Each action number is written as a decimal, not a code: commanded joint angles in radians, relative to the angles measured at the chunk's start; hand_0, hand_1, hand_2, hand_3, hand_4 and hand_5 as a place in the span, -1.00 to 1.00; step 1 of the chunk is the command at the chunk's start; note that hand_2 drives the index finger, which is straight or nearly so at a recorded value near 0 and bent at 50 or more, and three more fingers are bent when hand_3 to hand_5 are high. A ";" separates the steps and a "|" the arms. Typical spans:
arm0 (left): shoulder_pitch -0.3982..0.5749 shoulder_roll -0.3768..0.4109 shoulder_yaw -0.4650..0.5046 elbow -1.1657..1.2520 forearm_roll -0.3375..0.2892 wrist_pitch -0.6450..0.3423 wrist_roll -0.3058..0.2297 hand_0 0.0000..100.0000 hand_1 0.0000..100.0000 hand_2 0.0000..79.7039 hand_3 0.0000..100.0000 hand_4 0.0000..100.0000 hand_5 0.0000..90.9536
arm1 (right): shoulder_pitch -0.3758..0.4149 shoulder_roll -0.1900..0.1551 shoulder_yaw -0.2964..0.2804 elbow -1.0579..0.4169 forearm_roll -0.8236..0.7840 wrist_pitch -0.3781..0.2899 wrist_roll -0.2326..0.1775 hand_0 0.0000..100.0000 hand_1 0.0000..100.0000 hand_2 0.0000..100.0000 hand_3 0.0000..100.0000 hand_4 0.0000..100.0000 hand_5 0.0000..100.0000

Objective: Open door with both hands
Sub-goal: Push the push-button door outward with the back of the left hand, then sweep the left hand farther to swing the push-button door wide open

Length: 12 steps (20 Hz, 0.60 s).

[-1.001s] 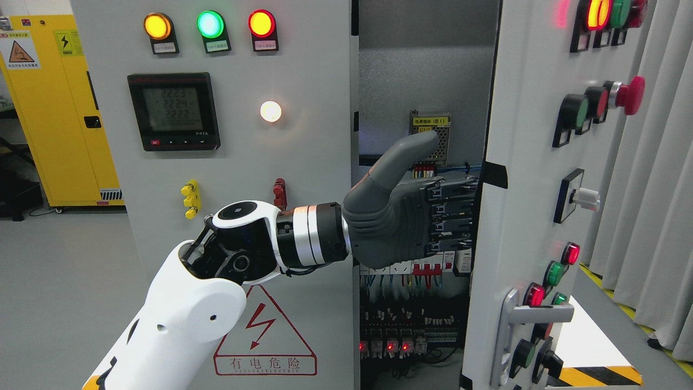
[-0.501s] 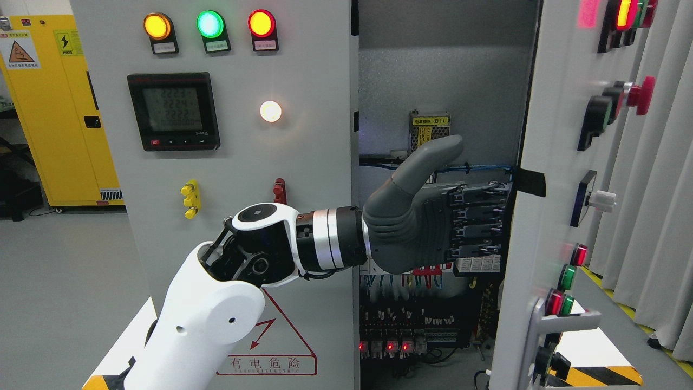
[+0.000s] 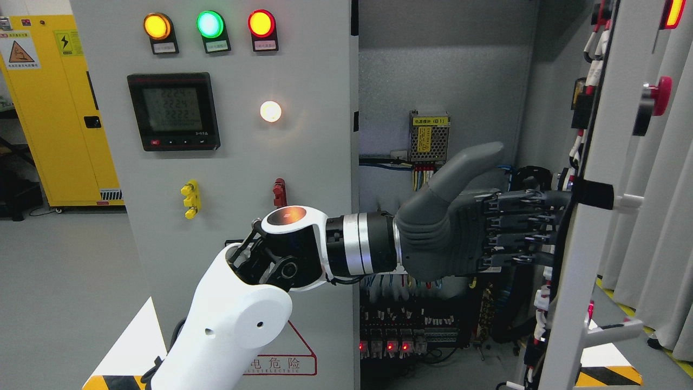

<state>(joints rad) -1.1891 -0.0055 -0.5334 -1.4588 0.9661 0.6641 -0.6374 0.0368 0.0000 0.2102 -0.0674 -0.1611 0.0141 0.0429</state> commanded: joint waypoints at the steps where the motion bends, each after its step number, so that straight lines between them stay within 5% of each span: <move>1: 0.002 -0.114 -0.030 0.023 -0.015 -0.003 0.024 -1.00 -0.86 -0.86 -0.75 -0.76 -1.00 | 0.000 -0.012 0.000 -0.003 0.000 0.000 0.006 -0.57 -0.88 -1.00 -1.00 -1.00 -1.00; 12: -0.004 -0.185 -0.082 0.020 -0.012 -0.015 0.077 -1.00 -0.86 -0.88 -0.75 -0.80 -1.00 | 0.000 -0.012 0.000 -0.005 0.000 0.000 0.005 -0.57 -0.88 -1.00 -1.00 -1.00 -1.00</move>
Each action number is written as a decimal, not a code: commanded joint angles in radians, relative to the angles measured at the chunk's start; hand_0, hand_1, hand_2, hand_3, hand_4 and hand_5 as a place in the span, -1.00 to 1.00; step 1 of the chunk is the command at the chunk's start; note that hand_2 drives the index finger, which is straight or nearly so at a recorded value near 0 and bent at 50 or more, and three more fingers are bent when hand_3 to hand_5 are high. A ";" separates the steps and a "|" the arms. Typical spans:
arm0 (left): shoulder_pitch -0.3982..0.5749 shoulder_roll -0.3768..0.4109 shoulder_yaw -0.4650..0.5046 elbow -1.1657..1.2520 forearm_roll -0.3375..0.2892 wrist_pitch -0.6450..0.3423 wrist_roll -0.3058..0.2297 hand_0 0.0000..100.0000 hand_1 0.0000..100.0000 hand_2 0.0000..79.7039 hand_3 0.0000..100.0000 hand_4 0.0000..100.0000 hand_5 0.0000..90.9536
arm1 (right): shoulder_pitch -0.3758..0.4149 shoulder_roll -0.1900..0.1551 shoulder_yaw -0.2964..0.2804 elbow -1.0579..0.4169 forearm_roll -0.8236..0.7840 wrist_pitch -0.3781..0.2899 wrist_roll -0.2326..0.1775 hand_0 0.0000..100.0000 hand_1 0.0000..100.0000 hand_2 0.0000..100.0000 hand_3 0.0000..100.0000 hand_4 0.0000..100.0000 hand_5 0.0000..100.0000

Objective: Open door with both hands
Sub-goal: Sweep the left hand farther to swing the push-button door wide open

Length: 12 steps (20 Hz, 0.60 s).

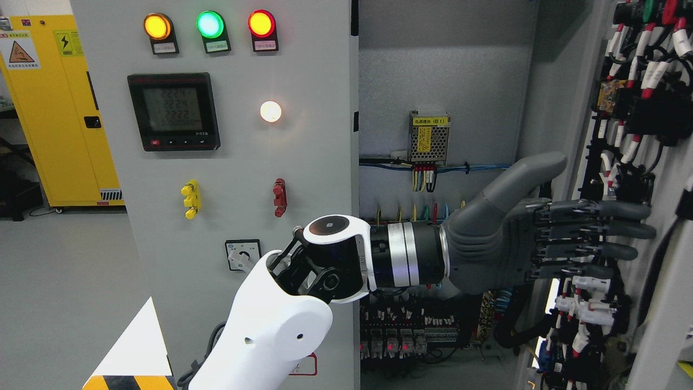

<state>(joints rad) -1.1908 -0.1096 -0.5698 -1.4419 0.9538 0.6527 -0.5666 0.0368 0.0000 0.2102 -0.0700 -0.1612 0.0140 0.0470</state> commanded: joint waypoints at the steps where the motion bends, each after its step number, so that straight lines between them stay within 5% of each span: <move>1: -0.001 -0.081 -0.050 0.001 0.000 -0.007 0.010 -1.00 -0.86 -0.88 -0.79 -0.82 -1.00 | 0.000 -0.012 0.000 -0.002 0.000 0.000 0.002 -0.57 -0.88 -1.00 -1.00 -1.00 -1.00; 5: -0.003 -0.082 -0.053 0.001 0.003 -0.028 0.053 -1.00 -0.87 -0.91 -0.88 -0.90 -1.00 | 0.000 -0.012 0.000 -0.002 0.000 0.000 0.001 -0.57 -0.88 -1.00 -1.00 -1.00 -1.00; 12: -0.065 -0.082 -0.087 0.047 0.013 -0.064 0.053 -1.00 -0.89 -0.93 -0.93 -0.96 -1.00 | 0.000 -0.012 0.000 -0.002 0.000 0.000 0.001 -0.57 -0.88 -1.00 -1.00 -1.00 -1.00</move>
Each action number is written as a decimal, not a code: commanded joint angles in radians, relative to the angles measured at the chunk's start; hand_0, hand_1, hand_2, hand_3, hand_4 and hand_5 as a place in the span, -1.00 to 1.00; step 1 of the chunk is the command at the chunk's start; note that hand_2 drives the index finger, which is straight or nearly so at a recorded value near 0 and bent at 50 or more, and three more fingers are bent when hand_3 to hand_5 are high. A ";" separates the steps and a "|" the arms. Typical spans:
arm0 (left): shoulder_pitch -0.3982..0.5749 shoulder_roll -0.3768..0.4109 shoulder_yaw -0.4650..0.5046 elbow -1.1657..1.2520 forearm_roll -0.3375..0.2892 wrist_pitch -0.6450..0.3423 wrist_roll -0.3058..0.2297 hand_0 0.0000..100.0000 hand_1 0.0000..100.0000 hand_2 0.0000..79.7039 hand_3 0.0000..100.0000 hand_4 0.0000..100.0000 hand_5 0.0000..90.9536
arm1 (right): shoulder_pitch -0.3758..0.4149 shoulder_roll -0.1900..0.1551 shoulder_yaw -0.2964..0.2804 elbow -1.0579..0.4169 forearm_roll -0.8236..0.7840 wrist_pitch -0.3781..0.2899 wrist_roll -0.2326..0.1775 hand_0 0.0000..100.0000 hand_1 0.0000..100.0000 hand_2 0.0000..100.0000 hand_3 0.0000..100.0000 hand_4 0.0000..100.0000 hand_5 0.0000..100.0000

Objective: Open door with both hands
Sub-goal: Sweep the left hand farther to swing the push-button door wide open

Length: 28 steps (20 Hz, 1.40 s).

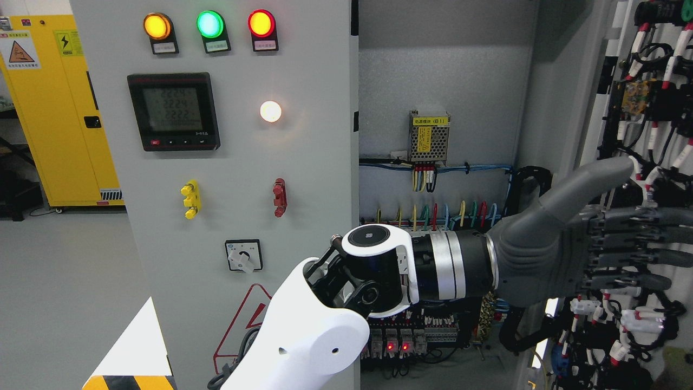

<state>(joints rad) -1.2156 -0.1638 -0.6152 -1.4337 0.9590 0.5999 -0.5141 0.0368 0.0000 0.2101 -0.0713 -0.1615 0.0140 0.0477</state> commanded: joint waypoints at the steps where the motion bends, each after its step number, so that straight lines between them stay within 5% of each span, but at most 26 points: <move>1: -0.053 -0.028 -0.043 0.058 0.009 -0.017 -0.001 -1.00 -0.89 -0.93 -0.93 -0.96 -1.00 | 0.000 -0.012 0.000 -0.001 -0.001 0.000 0.000 -0.57 -0.88 -1.00 -1.00 -1.00 -1.00; 21: -0.099 -0.025 -0.135 0.142 0.046 -0.085 -0.006 -1.00 -0.91 -0.93 -0.92 -0.96 -1.00 | -0.003 -0.031 0.000 -0.001 0.000 -0.002 0.000 -0.57 -0.88 -1.00 -1.00 -1.00 -1.00; 28: -0.087 -0.020 -0.008 0.076 0.041 -0.034 -0.001 -1.00 -0.90 -0.91 -0.89 -0.94 -1.00 | -0.003 -0.032 0.002 0.001 0.000 0.000 0.000 -0.57 -0.88 -1.00 -1.00 -1.00 -1.00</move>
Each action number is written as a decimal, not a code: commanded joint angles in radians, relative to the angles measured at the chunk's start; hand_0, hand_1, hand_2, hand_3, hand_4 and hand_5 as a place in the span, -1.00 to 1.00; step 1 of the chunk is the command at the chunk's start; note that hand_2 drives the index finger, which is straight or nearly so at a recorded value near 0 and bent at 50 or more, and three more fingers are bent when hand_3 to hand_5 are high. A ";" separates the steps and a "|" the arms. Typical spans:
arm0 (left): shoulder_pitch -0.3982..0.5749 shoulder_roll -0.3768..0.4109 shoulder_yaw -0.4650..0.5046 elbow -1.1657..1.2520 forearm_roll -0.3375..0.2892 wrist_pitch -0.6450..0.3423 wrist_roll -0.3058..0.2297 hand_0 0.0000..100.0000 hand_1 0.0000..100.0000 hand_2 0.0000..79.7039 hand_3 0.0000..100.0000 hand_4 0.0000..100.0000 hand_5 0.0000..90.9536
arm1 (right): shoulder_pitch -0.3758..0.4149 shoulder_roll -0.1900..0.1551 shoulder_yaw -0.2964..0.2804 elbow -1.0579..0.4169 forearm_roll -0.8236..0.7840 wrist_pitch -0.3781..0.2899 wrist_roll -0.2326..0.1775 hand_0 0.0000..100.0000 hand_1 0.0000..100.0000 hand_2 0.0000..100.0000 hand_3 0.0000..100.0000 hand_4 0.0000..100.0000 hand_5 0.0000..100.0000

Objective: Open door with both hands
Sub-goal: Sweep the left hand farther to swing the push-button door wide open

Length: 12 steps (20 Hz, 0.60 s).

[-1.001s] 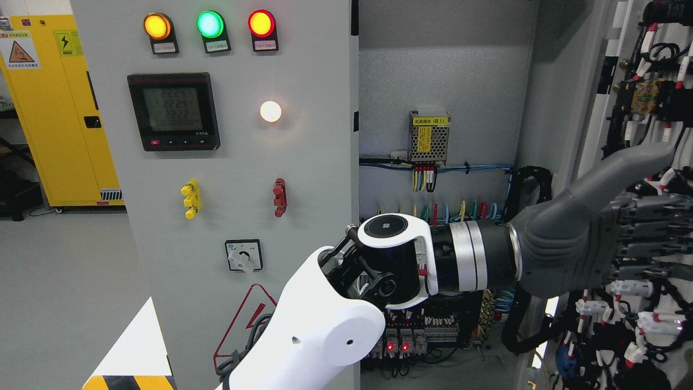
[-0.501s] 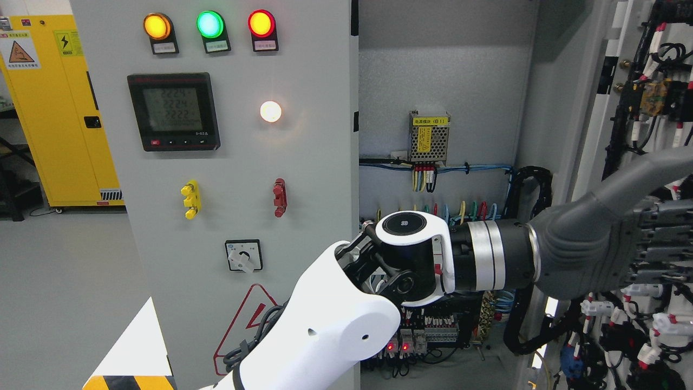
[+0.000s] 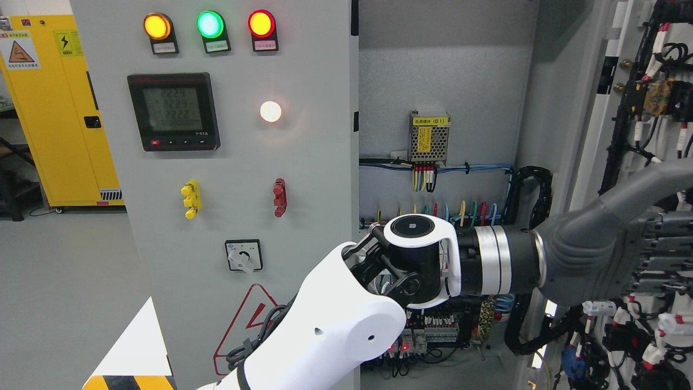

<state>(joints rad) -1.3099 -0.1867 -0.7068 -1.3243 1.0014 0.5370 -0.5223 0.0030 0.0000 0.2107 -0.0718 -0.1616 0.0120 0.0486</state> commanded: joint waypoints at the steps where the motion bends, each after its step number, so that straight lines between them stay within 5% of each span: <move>1: 0.008 0.004 0.111 -0.039 -0.001 0.044 0.007 -1.00 -0.90 -0.91 -0.88 -0.94 -1.00 | 0.032 -0.032 0.001 0.003 0.001 0.002 -0.001 -0.57 -0.88 -1.00 -1.00 -1.00 -1.00; 5: 0.043 0.048 0.174 -0.099 -0.007 0.096 0.008 -1.00 -0.87 -0.88 -0.84 -0.91 -1.00 | 0.035 -0.034 0.001 -0.003 -0.001 0.002 -0.001 -0.57 -0.88 -1.00 -1.00 -1.00 -1.00; 12: 0.250 0.266 0.178 -0.289 -0.006 0.101 0.007 -1.00 -0.86 -0.86 -0.76 -0.87 -1.00 | 0.037 -0.043 0.001 -0.020 0.001 0.002 -0.003 -0.57 -0.88 -1.00 -1.00 -1.00 -1.00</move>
<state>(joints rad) -1.1856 -0.1009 -0.5962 -1.4366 0.9956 0.6350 -0.5131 0.0335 -0.0185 0.2113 -0.0749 -0.1614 0.0143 0.0482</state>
